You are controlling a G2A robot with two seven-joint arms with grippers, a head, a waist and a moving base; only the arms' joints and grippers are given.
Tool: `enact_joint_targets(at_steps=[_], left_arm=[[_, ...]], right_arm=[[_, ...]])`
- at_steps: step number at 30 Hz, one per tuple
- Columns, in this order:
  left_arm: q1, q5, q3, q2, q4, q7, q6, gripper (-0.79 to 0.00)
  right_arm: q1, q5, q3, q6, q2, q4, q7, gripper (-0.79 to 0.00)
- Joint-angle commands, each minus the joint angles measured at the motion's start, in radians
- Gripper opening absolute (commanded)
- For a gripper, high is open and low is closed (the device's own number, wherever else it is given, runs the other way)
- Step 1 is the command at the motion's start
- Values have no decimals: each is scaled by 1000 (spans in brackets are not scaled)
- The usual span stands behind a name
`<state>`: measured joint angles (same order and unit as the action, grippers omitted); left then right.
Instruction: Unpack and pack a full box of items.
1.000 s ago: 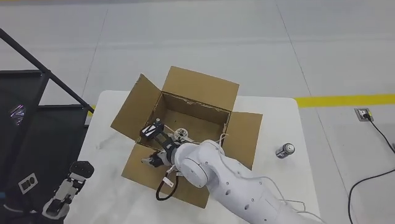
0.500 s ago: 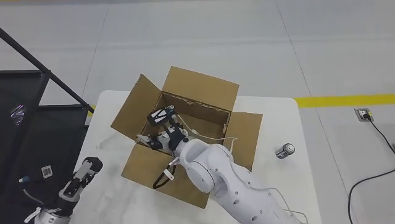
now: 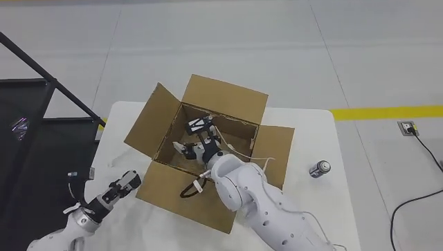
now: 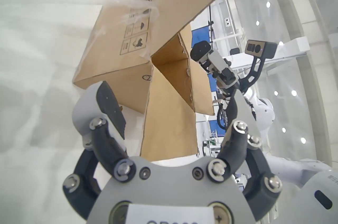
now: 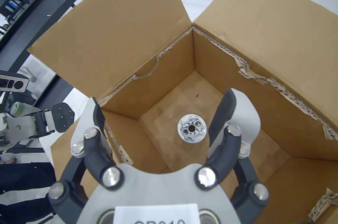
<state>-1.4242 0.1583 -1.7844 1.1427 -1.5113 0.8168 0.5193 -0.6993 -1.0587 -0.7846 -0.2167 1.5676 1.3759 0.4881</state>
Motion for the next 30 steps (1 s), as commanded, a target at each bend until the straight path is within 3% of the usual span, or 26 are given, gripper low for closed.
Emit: enact_joint_targets(at_steps=[1,12,23,30], left_arm=[[13,-26,18,-3,-12,15,-5,0],[2,-95,75,-14,-86,68,-8,0],[-48,-117,86,-28,-146,98,31,0],[-56,-130,95,-36,-161,109,49,0]], right_arm=[[15,5,-7,-4,4,-32,30,0],[130,-63,43,-115,52,-227,146,0],[129,-75,45,-122,61,-232,109,0],[168,-93,84,-113,88,-309,272,0]])
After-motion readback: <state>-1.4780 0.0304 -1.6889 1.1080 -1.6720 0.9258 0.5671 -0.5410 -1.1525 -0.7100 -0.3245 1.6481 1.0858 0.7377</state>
